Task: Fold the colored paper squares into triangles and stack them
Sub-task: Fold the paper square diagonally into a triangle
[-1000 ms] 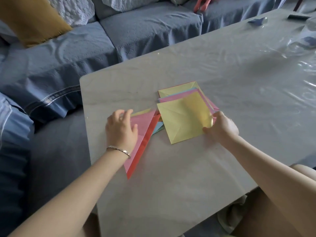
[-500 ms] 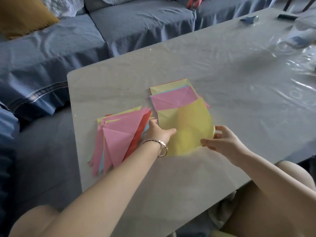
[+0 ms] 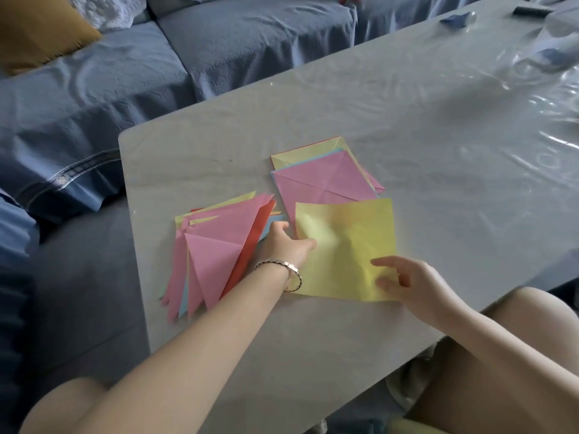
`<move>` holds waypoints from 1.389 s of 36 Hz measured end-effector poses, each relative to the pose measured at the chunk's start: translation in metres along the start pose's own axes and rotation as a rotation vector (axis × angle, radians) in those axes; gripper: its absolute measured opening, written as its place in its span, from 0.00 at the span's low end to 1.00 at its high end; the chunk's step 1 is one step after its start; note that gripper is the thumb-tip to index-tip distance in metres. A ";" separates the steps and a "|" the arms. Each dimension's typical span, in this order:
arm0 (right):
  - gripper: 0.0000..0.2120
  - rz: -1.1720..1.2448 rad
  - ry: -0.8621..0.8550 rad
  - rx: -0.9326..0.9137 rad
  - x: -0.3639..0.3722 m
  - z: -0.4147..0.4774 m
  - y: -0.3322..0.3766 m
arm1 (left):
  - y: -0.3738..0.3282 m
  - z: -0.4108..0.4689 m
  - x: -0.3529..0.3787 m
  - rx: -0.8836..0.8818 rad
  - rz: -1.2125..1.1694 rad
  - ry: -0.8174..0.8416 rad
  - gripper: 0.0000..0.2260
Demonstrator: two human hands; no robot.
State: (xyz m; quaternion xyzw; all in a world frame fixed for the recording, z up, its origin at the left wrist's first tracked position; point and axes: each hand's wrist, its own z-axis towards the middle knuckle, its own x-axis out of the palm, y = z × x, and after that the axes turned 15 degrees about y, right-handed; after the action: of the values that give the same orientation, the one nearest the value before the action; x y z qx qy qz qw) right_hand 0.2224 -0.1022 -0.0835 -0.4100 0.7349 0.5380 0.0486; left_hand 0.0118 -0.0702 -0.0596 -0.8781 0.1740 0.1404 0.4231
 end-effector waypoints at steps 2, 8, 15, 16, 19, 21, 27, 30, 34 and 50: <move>0.12 -0.045 0.037 -0.007 0.002 -0.002 -0.001 | -0.001 0.000 0.001 0.000 -0.002 0.018 0.25; 0.28 -0.107 0.240 -0.056 -0.002 -0.010 0.002 | -0.004 0.000 -0.002 0.089 0.081 -0.019 0.10; 0.26 -0.308 0.145 -0.291 -0.002 -0.014 0.002 | 0.000 -0.008 -0.023 0.223 0.121 -0.111 0.10; 0.24 -0.298 0.112 -0.333 -0.002 -0.013 0.003 | 0.001 -0.009 -0.025 0.239 0.121 -0.116 0.11; 0.12 -0.269 0.037 -0.481 0.002 -0.011 0.005 | 0.006 -0.013 -0.032 0.274 0.125 -0.147 0.10; 0.13 -0.321 -0.031 -0.546 0.003 -0.008 0.007 | 0.011 -0.012 -0.036 0.301 0.124 -0.178 0.11; 0.15 -0.490 -0.092 -0.715 0.001 -0.010 0.022 | 0.016 -0.021 -0.046 0.318 -0.015 -0.230 0.09; 0.14 -0.549 -0.070 -0.740 -0.002 -0.010 0.030 | 0.017 -0.024 -0.049 0.321 -0.075 -0.233 0.08; 0.14 -0.564 -0.036 -0.771 -0.006 -0.009 0.037 | 0.016 -0.027 -0.052 0.353 -0.098 -0.259 0.10; 0.04 0.169 -0.076 -0.442 -0.006 0.009 0.080 | 0.005 -0.060 -0.047 0.551 0.371 0.007 0.04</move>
State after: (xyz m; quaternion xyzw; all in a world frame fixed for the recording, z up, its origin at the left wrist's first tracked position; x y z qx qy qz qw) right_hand 0.1705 -0.0847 -0.0245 -0.3274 0.6286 0.7029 -0.0598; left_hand -0.0272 -0.1116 -0.0087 -0.6845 0.3637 0.1598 0.6112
